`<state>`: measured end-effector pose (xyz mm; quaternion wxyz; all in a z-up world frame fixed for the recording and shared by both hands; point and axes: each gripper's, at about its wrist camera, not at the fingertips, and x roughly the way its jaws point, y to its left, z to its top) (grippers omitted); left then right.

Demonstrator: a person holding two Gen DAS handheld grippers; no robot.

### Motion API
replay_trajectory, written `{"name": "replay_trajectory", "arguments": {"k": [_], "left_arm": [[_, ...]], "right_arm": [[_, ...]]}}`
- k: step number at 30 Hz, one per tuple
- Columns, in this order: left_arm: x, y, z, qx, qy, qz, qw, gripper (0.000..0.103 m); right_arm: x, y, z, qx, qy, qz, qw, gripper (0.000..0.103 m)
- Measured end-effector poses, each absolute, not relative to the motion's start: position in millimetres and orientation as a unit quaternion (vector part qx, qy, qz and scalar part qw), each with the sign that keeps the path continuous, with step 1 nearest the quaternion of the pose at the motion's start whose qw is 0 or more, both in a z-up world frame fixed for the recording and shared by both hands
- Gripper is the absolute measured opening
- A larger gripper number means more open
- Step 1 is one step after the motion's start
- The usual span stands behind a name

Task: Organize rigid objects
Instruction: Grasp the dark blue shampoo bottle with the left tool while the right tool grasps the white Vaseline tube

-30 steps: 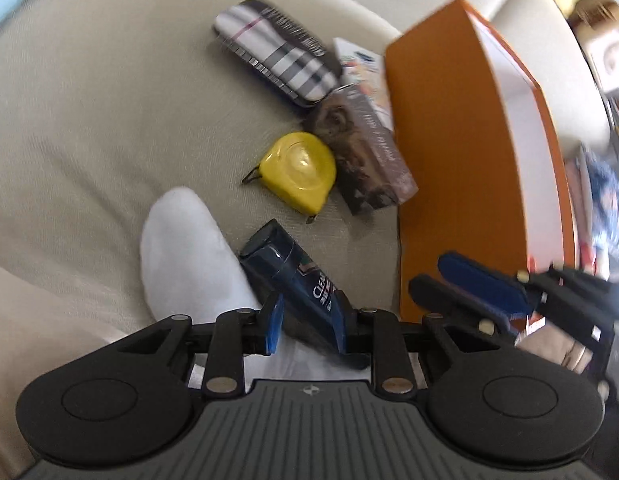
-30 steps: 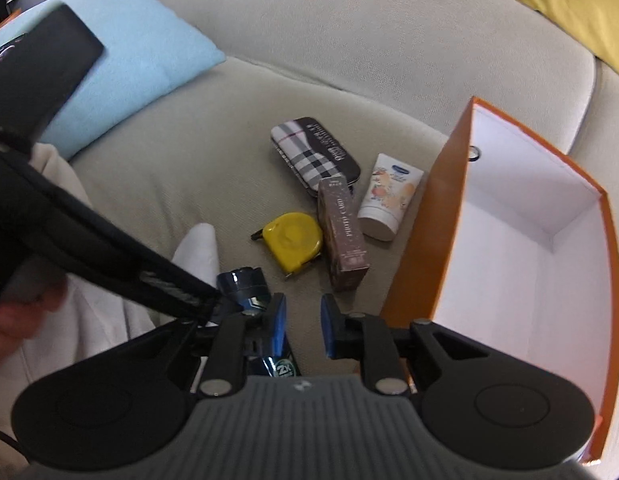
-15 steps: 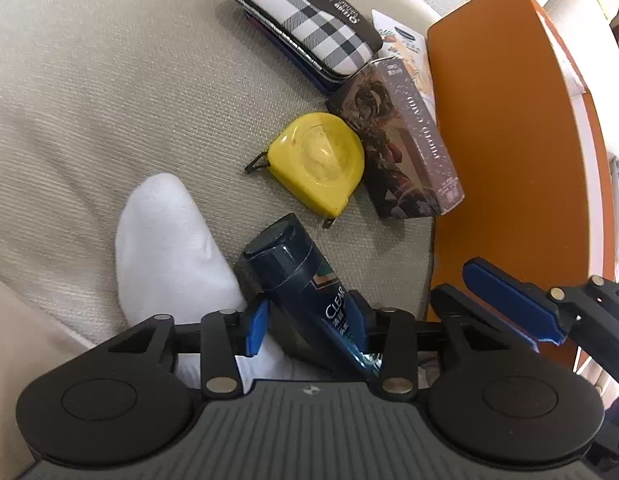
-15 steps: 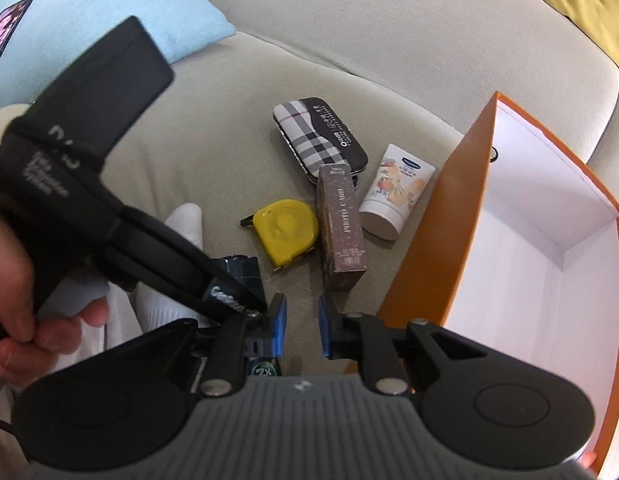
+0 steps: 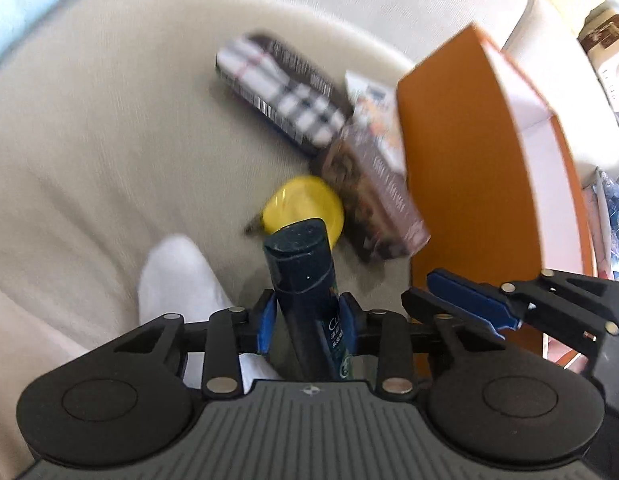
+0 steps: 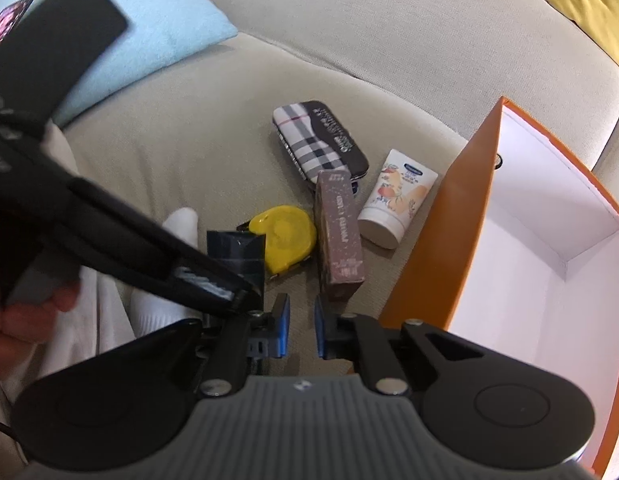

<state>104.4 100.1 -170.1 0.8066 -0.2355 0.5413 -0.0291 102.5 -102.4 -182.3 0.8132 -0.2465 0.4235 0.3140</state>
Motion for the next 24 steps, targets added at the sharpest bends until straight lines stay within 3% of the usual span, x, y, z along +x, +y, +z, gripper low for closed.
{"name": "replay_trajectory", "arguments": {"k": [12, 15, 18, 24], "left_arm": [[147, 148, -120, -0.225, 0.461, 0.003, 0.858, 0.036], [159, 161, -127, -0.238, 0.459, 0.011, 0.856, 0.036], [171, 164, -138, -0.244, 0.461, 0.02, 0.853, 0.036], [192, 173, -146, -0.262, 0.464, 0.018, 0.846, 0.035]], "right_arm": [[161, -67, -164, -0.269, 0.405, 0.26, 0.834, 0.012], [187, -47, -173, -0.29, 0.422, 0.23, 0.828, 0.014], [210, -29, -181, -0.288, 0.453, 0.206, 0.818, 0.025], [224, -4, -204, -0.339, 0.479, 0.173, 0.791, 0.025]]}}
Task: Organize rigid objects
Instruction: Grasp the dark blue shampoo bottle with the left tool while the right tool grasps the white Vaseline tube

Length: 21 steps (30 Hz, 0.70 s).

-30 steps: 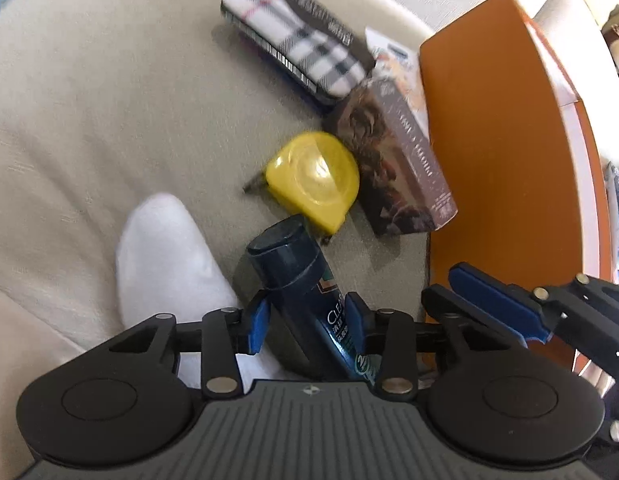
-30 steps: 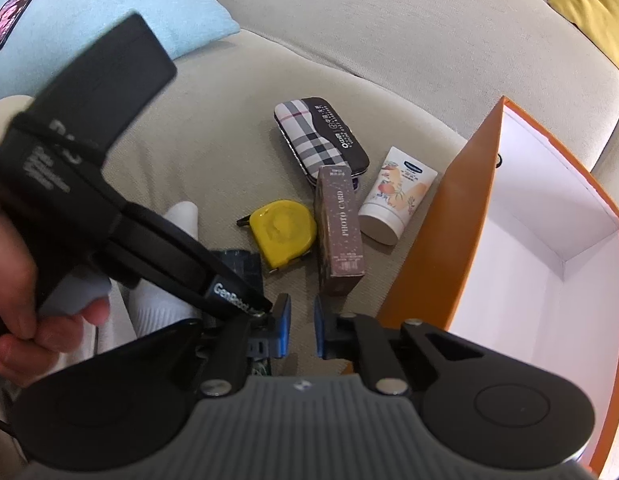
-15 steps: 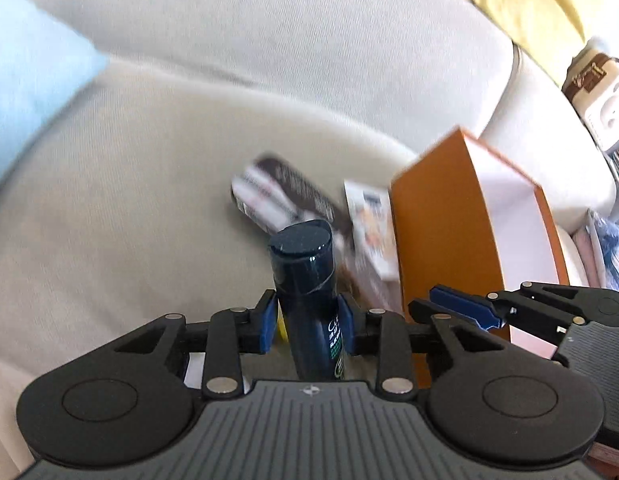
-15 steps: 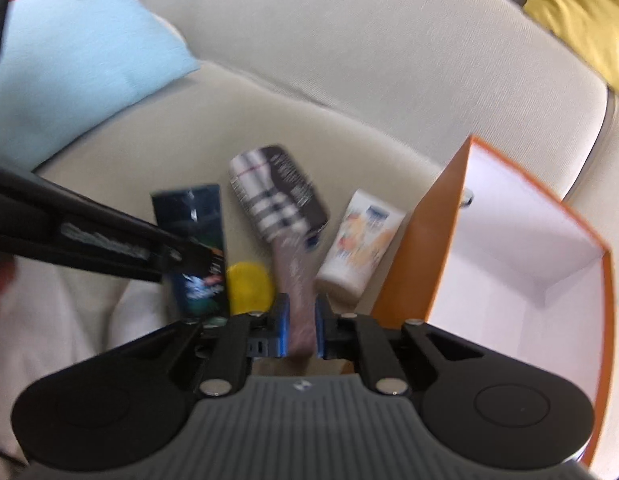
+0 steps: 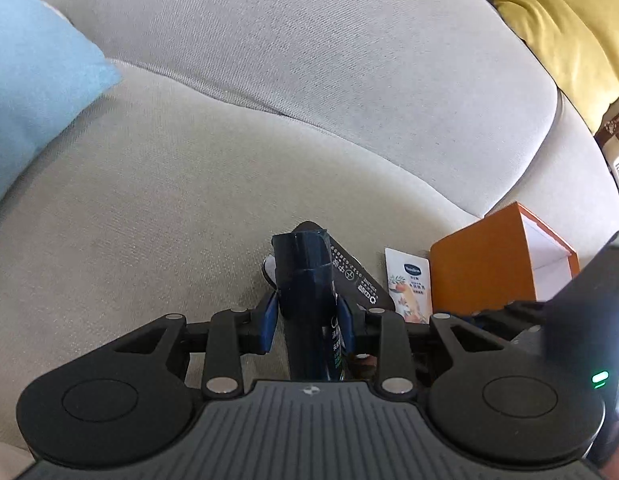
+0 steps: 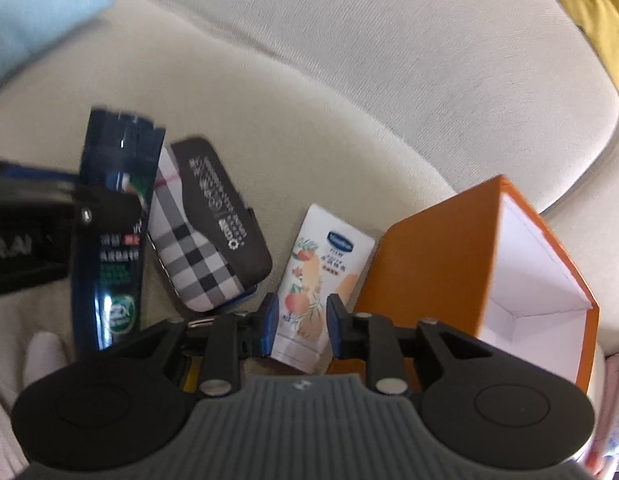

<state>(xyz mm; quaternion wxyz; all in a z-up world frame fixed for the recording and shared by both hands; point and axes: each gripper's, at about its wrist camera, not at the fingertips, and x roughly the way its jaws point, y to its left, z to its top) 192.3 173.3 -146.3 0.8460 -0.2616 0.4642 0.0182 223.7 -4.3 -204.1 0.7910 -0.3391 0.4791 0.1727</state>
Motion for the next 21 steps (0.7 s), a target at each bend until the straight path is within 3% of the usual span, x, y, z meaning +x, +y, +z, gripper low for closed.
{"name": "replay_trajectory", "arguments": {"k": [7, 14, 17, 19, 21], "left_arm": [[197, 182, -158, -0.276, 0.469, 0.021, 0.839, 0.035], [199, 186, -162, -0.279, 0.47, 0.027, 0.837, 0.035], [196, 189, -164, -0.271, 0.477, 0.042, 0.835, 0.035], [194, 193, -168, -0.282, 0.484, 0.046, 0.827, 0.035], [193, 194, -171, -0.287, 0.487, 0.05, 0.823, 0.035]], "right_arm": [[231, -2, -214, -0.373, 0.486, 0.154, 0.775, 0.029], [260, -7, -215, -0.311, 0.533, 0.14, 0.774, 0.039], [258, -11, -216, -0.312, 0.524, 0.135, 0.781, 0.027], [255, -17, -212, -0.303, 0.522, 0.142, 0.785, 0.025], [258, -25, -207, -0.274, 0.526, 0.159, 0.79, 0.0]]}}
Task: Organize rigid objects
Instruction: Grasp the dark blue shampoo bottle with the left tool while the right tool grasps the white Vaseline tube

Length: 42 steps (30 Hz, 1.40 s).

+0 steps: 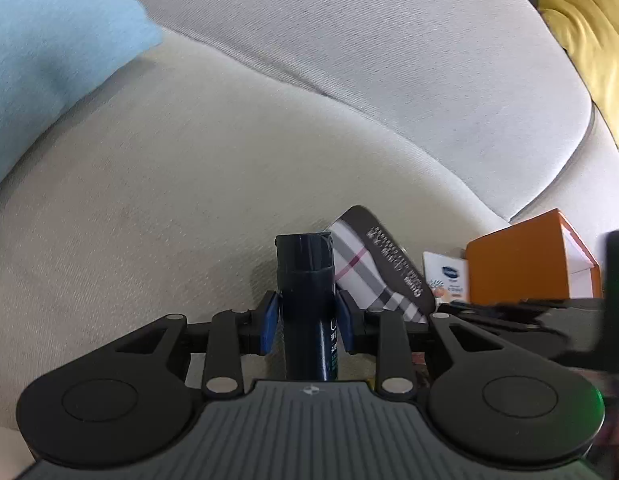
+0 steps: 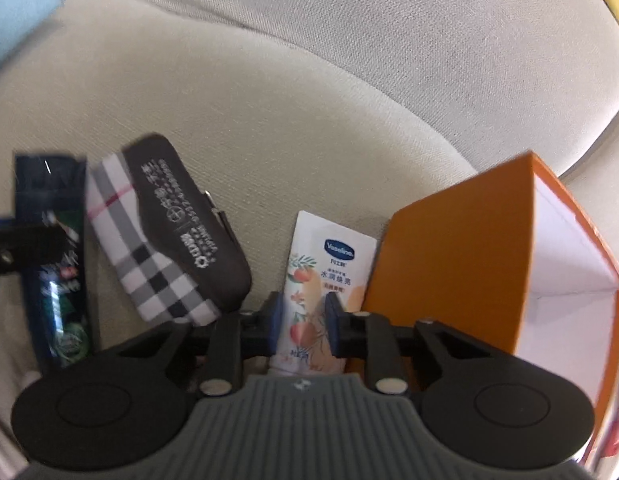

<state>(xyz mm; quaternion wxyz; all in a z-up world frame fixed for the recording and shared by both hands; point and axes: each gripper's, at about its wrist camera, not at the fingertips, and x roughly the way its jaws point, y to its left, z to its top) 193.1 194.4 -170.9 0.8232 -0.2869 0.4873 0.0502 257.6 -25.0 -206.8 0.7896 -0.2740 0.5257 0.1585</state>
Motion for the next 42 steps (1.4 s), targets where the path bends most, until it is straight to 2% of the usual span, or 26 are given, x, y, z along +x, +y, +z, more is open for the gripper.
{"name": "replay_trajectory", "arguments": {"k": [3, 5, 7, 9, 12, 17, 22, 26, 31, 35, 42], "left_arm": [[193, 194, -175, -0.285, 0.501, 0.052, 0.816, 0.035], [194, 194, -180, -0.287, 0.515, 0.055, 0.806, 0.035], [195, 195, -188, -0.293, 0.527, 0.058, 0.796, 0.038], [196, 194, -193, -0.304, 0.537, 0.055, 0.785, 0.039], [196, 187, -199, -0.304, 0.55, 0.045, 0.777, 0.04], [187, 193, -198, -0.312, 0.526, 0.044, 0.79, 0.039], [188, 191, -197, -0.301, 0.513, 0.041, 0.803, 0.038], [186, 195, -197, -0.313, 0.509, 0.037, 0.801, 0.038], [184, 195, -197, -0.316, 0.499, 0.024, 0.806, 0.037], [186, 190, -199, -0.315, 0.5, 0.023, 0.807, 0.036], [190, 185, -201, -0.317, 0.503, 0.028, 0.804, 0.036]], "right_arm": [[264, -34, -202, -0.183, 0.579, 0.211, 0.766, 0.0], [259, -36, -199, -0.192, 0.57, 0.207, 0.772, 0.0], [255, -38, -192, -0.2, 0.559, 0.195, 0.781, 0.009], [252, -39, -188, -0.207, 0.559, 0.188, 0.78, 0.031], [251, -28, -194, -0.287, 0.546, 0.169, 0.769, 0.034], [260, -23, -204, -0.343, 0.551, 0.136, 0.749, 0.034], [276, -19, -211, -0.34, 0.569, 0.115, 0.74, 0.036], [298, -27, -223, -0.299, 0.601, 0.099, 0.734, 0.038], [300, -42, -216, -0.266, 0.602, 0.117, 0.743, 0.034], [298, -58, -198, -0.212, 0.599, 0.154, 0.757, 0.026], [300, -78, -184, -0.134, 0.603, 0.208, 0.758, 0.023]]}}
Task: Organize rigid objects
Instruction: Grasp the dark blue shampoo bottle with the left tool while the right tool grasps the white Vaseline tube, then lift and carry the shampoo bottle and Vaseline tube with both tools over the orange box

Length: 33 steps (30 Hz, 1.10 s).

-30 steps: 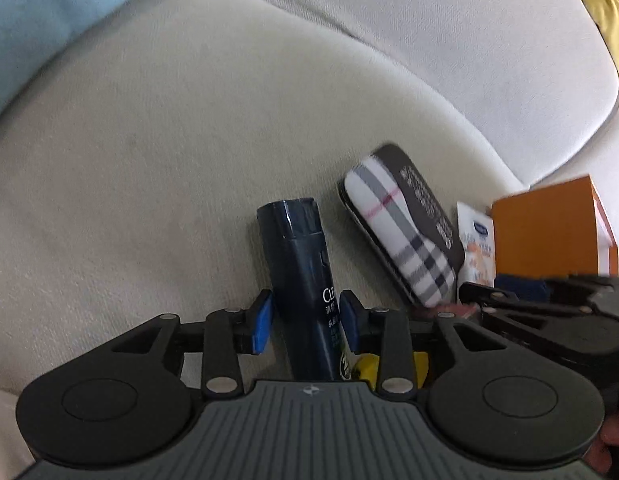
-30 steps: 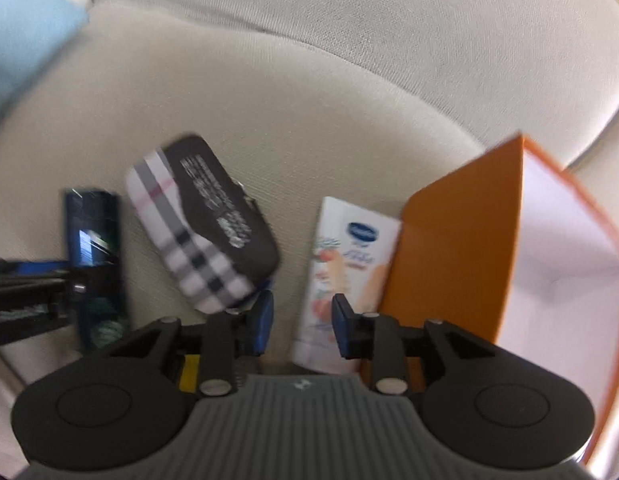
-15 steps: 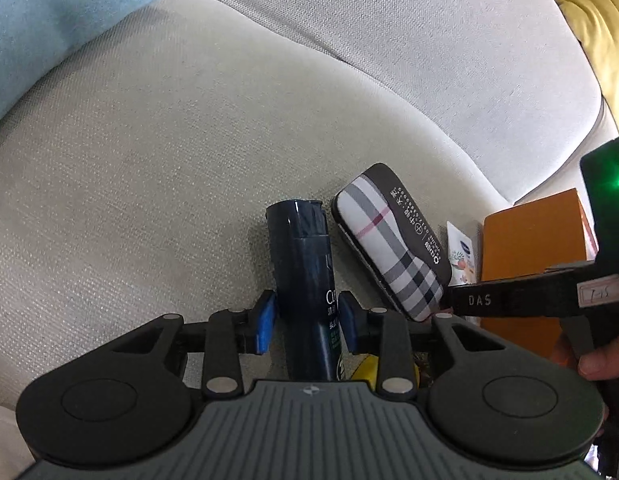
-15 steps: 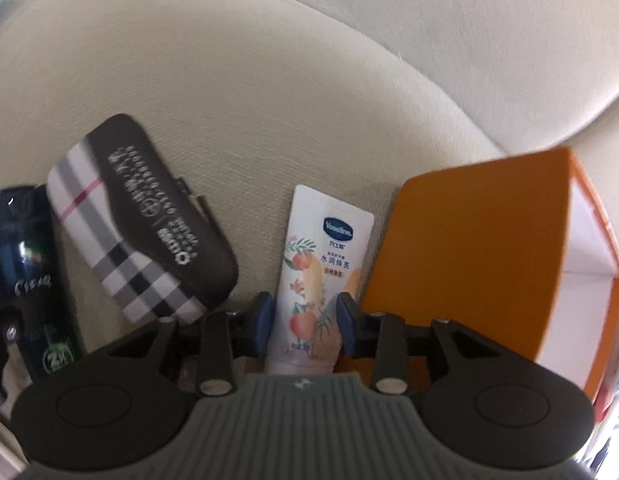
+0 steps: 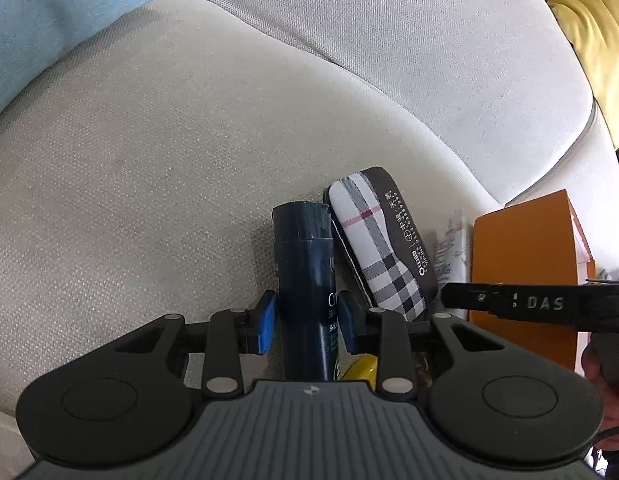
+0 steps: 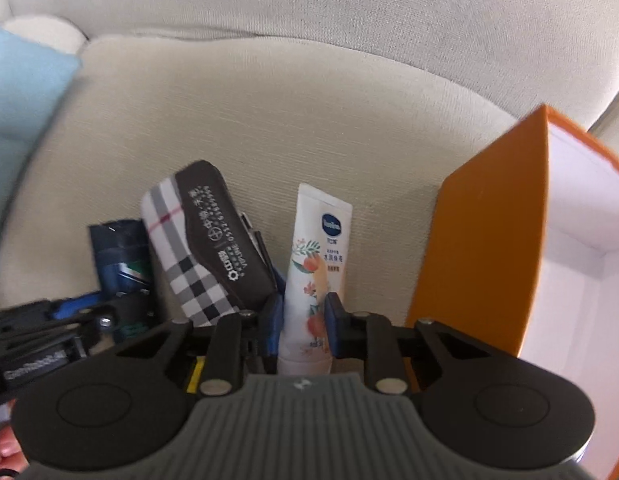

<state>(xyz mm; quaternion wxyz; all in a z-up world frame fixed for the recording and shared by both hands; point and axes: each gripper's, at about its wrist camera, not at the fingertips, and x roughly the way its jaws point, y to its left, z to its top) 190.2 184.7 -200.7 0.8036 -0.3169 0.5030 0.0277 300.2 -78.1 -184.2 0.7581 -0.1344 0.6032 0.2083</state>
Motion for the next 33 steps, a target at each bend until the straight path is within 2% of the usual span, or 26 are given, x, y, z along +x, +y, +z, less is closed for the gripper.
{"name": "replay_trajectory", "arguments": {"k": [4, 6, 8, 10, 12, 14, 22, 33], "left_arm": [[192, 184, -203, -0.313, 0.507, 0.03, 0.803, 0.036], [193, 183, -205, -0.313, 0.507, 0.03, 0.802, 0.036], [193, 183, -206, -0.314, 0.507, 0.03, 0.802, 0.036], [191, 182, -205, -0.315, 0.504, 0.03, 0.803, 0.036], [188, 181, -202, -0.313, 0.5, 0.031, 0.807, 0.036], [187, 185, -196, -0.31, 0.493, 0.03, 0.812, 0.036], [169, 176, -167, -0.279, 0.456, 0.037, 0.844, 0.035], [149, 149, -96, -0.23, 0.389, 0.003, 0.892, 0.035]], "right_arm": [[298, -77, -188, -0.127, 0.6, 0.204, 0.763, 0.026], [293, -71, -191, -0.143, 0.595, 0.198, 0.765, 0.035], [297, -66, -199, -0.154, 0.593, 0.193, 0.766, 0.04], [287, -63, -190, -0.156, 0.587, 0.192, 0.771, 0.039], [282, -66, -184, -0.149, 0.577, 0.2, 0.778, 0.026], [271, -69, -177, -0.153, 0.559, 0.208, 0.788, 0.022], [242, -97, -151, -0.09, 0.503, 0.243, 0.824, 0.019], [203, -135, -99, -0.018, 0.431, 0.284, 0.856, 0.018]]}}
